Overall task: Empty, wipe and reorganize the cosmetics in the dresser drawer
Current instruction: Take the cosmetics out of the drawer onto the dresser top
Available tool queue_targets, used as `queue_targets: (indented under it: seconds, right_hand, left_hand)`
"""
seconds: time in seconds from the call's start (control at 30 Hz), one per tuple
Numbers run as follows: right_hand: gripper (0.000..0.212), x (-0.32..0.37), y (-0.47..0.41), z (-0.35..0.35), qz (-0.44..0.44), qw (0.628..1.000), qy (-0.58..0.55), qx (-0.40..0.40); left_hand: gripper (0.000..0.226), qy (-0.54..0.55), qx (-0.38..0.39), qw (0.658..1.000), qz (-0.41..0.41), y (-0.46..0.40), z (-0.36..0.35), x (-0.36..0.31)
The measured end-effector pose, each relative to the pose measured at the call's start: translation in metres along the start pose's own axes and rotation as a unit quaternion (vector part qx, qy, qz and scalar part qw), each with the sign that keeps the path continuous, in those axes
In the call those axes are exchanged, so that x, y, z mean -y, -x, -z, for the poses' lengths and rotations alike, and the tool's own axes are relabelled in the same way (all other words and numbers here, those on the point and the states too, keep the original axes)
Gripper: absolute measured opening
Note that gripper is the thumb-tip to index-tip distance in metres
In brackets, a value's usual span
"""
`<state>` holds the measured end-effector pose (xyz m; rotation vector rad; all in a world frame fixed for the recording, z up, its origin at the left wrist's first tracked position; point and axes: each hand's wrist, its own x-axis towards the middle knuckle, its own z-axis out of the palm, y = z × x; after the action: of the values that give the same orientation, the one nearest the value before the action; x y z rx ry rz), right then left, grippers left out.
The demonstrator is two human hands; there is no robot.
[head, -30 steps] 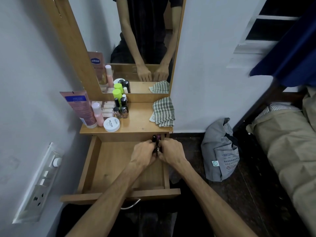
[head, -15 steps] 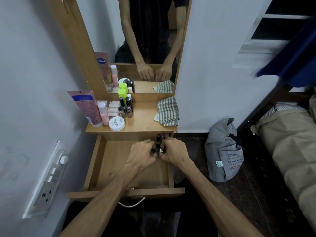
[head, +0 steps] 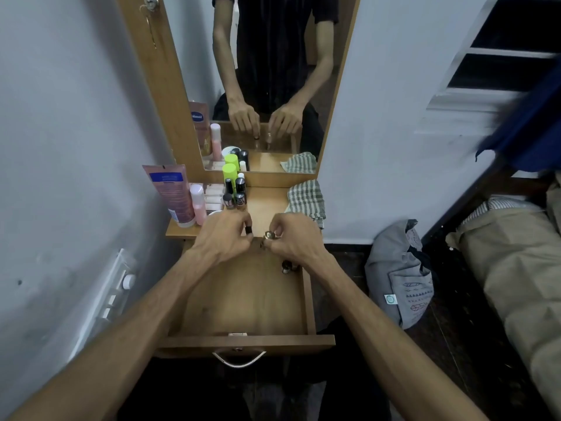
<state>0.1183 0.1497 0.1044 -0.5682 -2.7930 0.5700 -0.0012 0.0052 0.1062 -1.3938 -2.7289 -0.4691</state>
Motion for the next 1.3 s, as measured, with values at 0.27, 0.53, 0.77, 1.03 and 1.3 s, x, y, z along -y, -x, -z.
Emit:
queue_targets:
  seconds: [0.27, 0.53, 0.77, 1.03, 1.3]
  right_hand:
    - [0.019, 0.035, -0.057, -0.005, -0.011, 1.0, 0.012, 0.008]
    - [0.022, 0.04, -0.08, -0.011, -0.003, 0.999, 0.029, 0.025]
    - [0.022, 0.04, -0.083, -0.016, -0.001, 0.999, 0.025, 0.025]
    - [0.025, 0.039, -0.081, -0.015, 0.002, 1.0, 0.018, 0.023]
    - [0.029, 0.035, -0.073, -0.009, 0.011, 1.0, 0.004, 0.014]
  left_hand:
    - [0.016, -0.086, 0.014, 0.996, -0.004, -0.039, 0.021, 0.017]
    - [0.019, -0.143, 0.014, 0.99, 0.008, -0.051, 0.007, 0.027]
    - [0.021, -0.149, 0.006, 0.989, 0.013, -0.057, 0.0, 0.031]
    - [0.019, -0.136, -0.004, 0.991, 0.013, -0.057, 0.0, 0.038]
    - [0.022, -0.141, 0.005, 0.99, 0.013, -0.055, 0.002, 0.033]
